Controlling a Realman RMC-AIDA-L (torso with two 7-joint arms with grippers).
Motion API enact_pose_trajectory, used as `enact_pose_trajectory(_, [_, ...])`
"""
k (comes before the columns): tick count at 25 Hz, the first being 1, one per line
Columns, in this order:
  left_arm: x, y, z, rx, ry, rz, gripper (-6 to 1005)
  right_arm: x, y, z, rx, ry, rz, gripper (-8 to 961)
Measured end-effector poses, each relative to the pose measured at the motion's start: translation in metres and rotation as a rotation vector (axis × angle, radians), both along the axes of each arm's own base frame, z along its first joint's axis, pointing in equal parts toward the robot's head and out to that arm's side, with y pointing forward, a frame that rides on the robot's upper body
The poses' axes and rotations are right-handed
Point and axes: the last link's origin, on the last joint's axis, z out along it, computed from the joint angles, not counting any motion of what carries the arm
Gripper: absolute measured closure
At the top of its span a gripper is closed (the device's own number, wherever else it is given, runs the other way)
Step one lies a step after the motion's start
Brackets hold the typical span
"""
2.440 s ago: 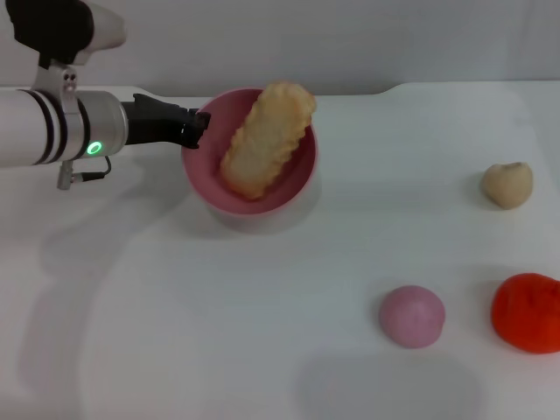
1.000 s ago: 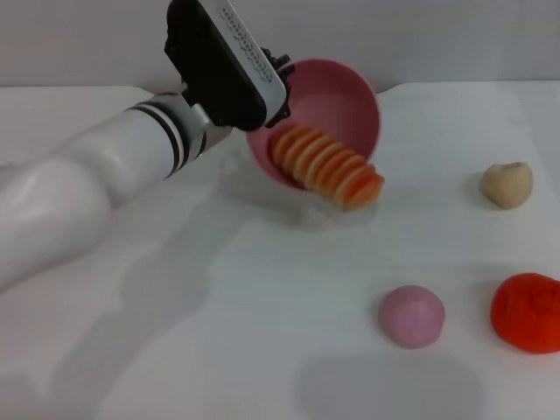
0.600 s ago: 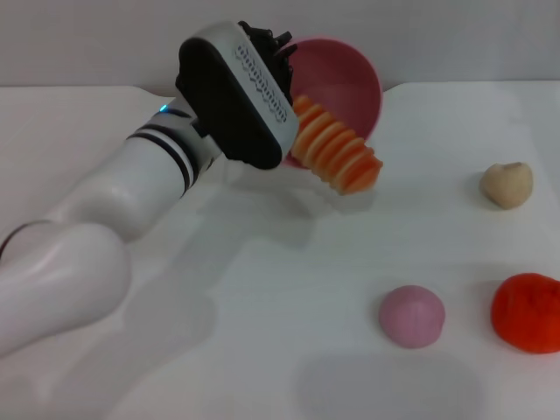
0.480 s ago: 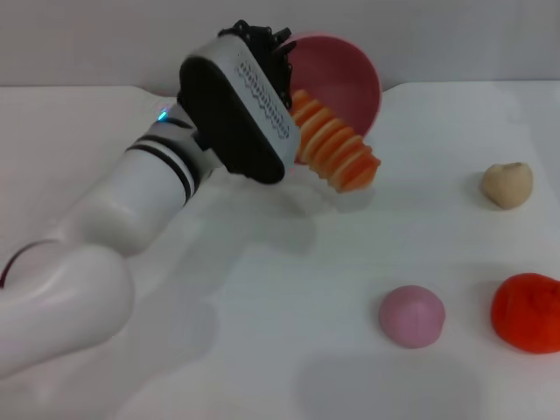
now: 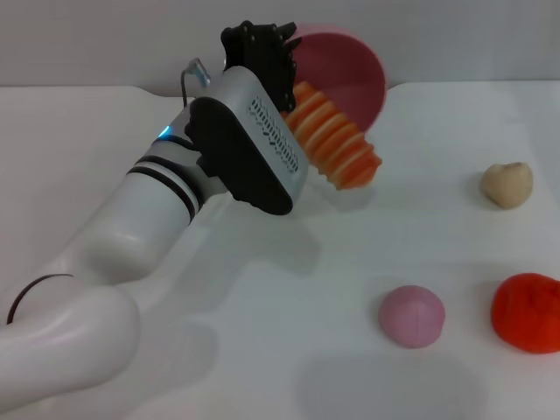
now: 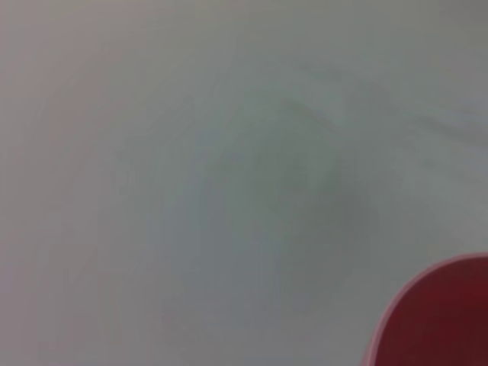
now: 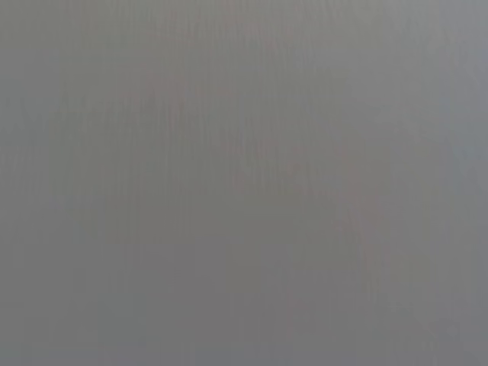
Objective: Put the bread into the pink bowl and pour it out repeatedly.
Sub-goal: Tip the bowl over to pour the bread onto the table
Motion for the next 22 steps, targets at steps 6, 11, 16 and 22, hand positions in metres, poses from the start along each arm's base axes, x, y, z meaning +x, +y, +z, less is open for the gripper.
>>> enact_pose_trajectory(6, [0.004,-0.002,0.001,0.034,0.052,-0.056,952,-0.001,0.0,-0.001,-0.004,-0.002,0.004,336])
enact_pose_trajectory(11, [0.009,-0.002,0.008,0.101,0.083,-0.111,952,-0.003,0.0,-0.002,-0.004,-0.004,0.01,336])
enact_pose_trajectory(16, [0.015,-0.003,0.012,0.153,0.1,-0.15,952,-0.004,0.0,-0.002,-0.004,-0.004,0.013,336])
enact_pose_trajectory(22, [0.022,-0.005,0.021,0.223,0.103,-0.2,952,-0.007,0.002,-0.001,-0.003,-0.005,0.019,336])
